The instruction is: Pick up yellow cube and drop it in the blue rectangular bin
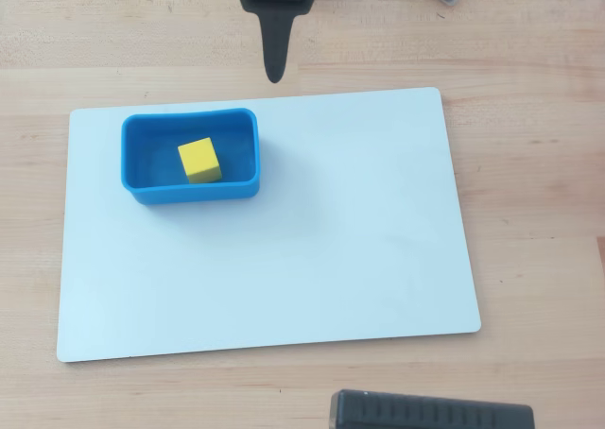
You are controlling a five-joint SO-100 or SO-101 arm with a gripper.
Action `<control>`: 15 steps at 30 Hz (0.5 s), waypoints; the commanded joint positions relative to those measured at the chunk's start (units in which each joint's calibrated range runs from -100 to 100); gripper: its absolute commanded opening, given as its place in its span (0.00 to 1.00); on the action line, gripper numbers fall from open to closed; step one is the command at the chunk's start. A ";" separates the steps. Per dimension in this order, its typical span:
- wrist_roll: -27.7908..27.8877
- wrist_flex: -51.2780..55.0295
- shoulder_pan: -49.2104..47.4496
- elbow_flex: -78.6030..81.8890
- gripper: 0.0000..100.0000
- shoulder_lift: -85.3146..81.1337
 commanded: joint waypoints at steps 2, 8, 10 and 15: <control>1.07 -7.95 -1.54 14.65 0.00 -16.17; 1.22 -9.36 -3.17 27.01 0.00 -31.68; 1.51 -8.53 -3.51 30.19 0.00 -37.53; 2.15 -6.80 -4.54 35.10 0.00 -45.15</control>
